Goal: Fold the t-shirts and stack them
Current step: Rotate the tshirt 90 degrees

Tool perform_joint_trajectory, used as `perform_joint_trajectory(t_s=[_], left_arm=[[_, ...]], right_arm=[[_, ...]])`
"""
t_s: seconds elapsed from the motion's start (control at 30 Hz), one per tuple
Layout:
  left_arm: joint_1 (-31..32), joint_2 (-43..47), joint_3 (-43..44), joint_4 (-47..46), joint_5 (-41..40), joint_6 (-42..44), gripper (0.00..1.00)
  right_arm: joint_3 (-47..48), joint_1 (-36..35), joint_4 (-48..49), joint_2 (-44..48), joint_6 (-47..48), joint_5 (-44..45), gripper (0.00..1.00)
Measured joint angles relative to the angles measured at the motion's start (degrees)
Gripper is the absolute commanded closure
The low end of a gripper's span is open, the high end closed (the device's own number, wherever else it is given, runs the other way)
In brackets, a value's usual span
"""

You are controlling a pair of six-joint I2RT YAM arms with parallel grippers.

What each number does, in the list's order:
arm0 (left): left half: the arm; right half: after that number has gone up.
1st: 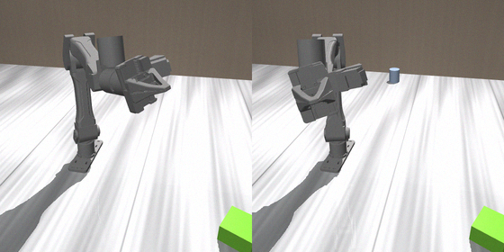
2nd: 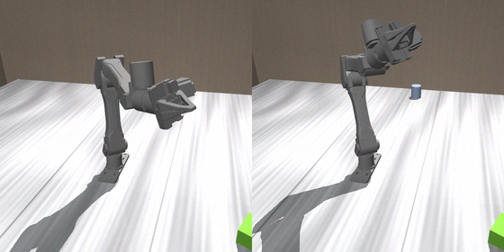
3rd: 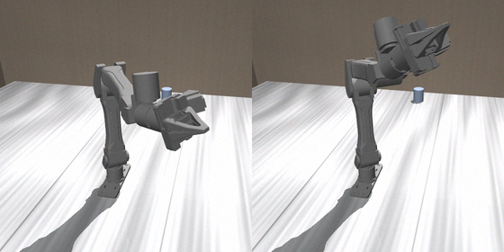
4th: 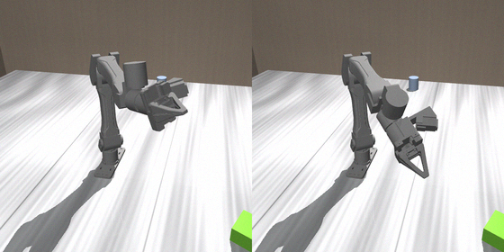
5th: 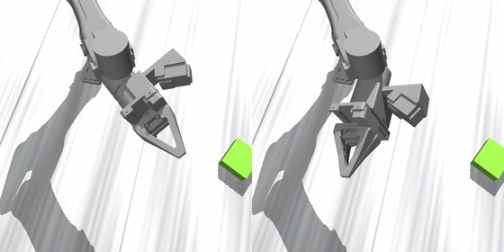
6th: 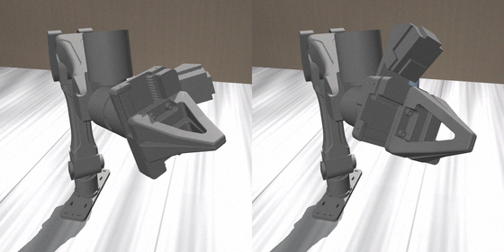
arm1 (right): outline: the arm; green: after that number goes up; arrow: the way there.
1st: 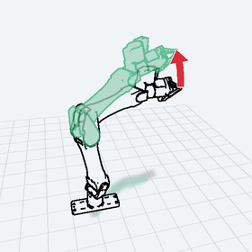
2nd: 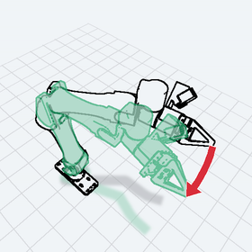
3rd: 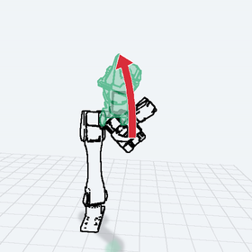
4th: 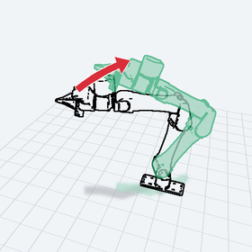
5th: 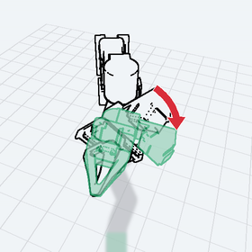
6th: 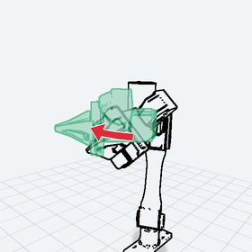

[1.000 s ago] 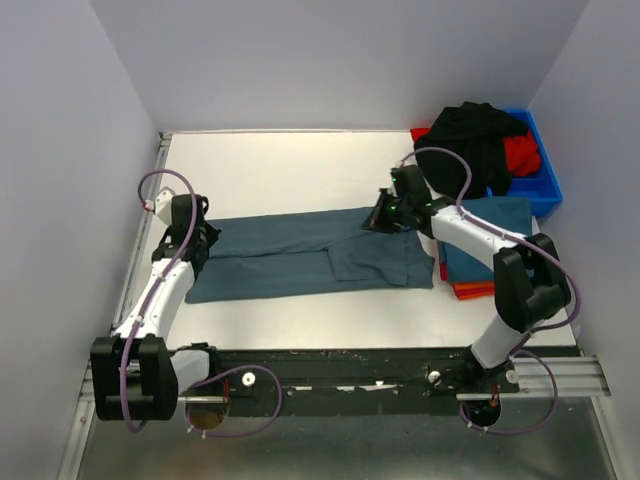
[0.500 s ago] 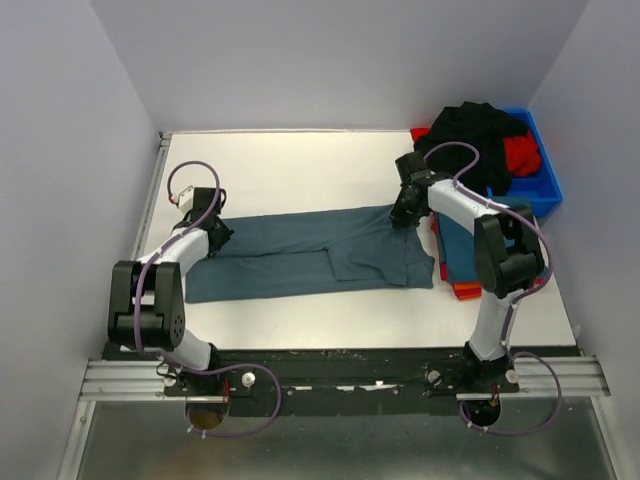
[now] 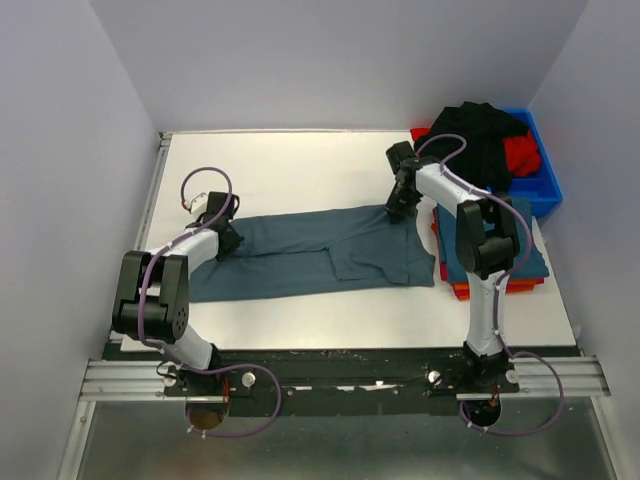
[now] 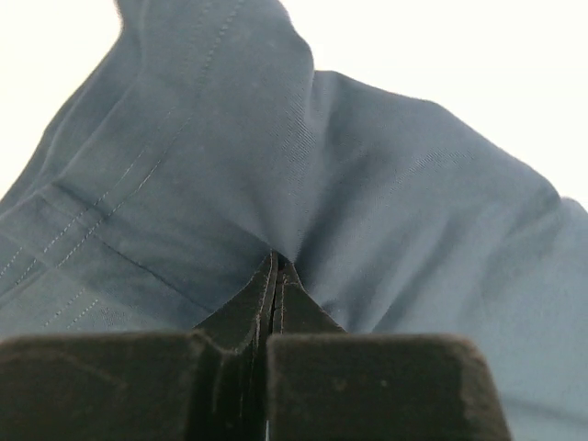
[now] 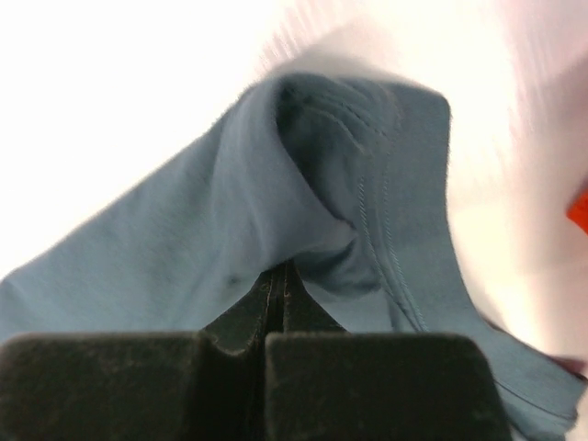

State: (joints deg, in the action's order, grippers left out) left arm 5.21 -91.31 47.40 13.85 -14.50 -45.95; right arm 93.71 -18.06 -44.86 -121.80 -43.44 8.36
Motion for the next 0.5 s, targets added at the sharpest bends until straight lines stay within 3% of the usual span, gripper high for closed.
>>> perform_joint_trajectory(t_s=[0.5], left_arm=[[11.8,9.3,-9.0,1.6,1.7,-4.6,1.0]], right_arm=[[23.8,0.0,-10.2,-14.3,1.4,1.2,0.99]])
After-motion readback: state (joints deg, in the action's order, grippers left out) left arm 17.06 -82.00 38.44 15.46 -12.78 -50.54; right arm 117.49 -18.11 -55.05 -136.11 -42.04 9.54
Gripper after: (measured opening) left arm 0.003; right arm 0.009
